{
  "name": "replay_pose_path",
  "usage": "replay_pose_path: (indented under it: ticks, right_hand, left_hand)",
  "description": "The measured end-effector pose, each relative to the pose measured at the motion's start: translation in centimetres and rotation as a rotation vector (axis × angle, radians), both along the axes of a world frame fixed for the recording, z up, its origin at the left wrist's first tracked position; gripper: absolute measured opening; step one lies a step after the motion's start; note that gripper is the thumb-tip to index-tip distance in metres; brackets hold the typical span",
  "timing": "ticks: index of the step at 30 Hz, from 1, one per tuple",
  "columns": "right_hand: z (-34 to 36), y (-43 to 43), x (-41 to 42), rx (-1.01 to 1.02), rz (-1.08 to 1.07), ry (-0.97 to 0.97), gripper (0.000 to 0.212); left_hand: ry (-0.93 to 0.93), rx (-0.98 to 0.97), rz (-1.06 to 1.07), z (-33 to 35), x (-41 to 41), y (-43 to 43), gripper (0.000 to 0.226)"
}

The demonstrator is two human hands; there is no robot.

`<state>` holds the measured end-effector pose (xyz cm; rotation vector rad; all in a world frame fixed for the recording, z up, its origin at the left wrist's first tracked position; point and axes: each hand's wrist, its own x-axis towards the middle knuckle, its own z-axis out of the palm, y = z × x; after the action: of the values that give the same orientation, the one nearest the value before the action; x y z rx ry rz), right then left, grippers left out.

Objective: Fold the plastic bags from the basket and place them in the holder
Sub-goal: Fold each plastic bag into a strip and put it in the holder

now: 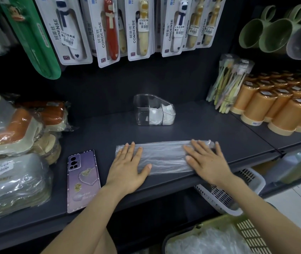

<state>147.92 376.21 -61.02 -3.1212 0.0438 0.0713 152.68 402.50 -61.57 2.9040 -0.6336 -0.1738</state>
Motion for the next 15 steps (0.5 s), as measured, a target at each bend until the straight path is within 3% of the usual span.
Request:
replay_pose_path:
  ticks: [3,6,9,11,13,15]
  right_hand:
    - [0.7,-1.8,-0.5,0.006,-0.069,0.006,0.117]
    - [1.6,1.1,-0.1,0.041,0.012,-0.147,0.097]
    - [0.9,5.6,0.9,0.067,0.212,-0.171,0.080]
    - [0.0,6.5,1.6,0.066,0.269,-0.092,0.086]
    - [-0.4,4.8,1.8,0.121,0.189,0.034,0.096]
    - [-0.1,2.3,1.4,0.131,0.127,0.033,0.107]
  left_hand:
    - [0.003,0.005,0.005,0.0,0.1,-0.1,0.073]
    - [0.002,0.017,0.014,0.0,0.1,-0.1,0.079]
    - [0.007,0.020,0.023,0.0,0.0,-0.2,0.090]
    - [0.012,0.014,0.032,0.1,-0.1,-0.2,0.091]
    - [0.015,0.013,0.033,0.1,-0.2,-0.2,0.078]
    - [0.018,0.008,0.027,0.3,-0.2,-0.1,0.072]
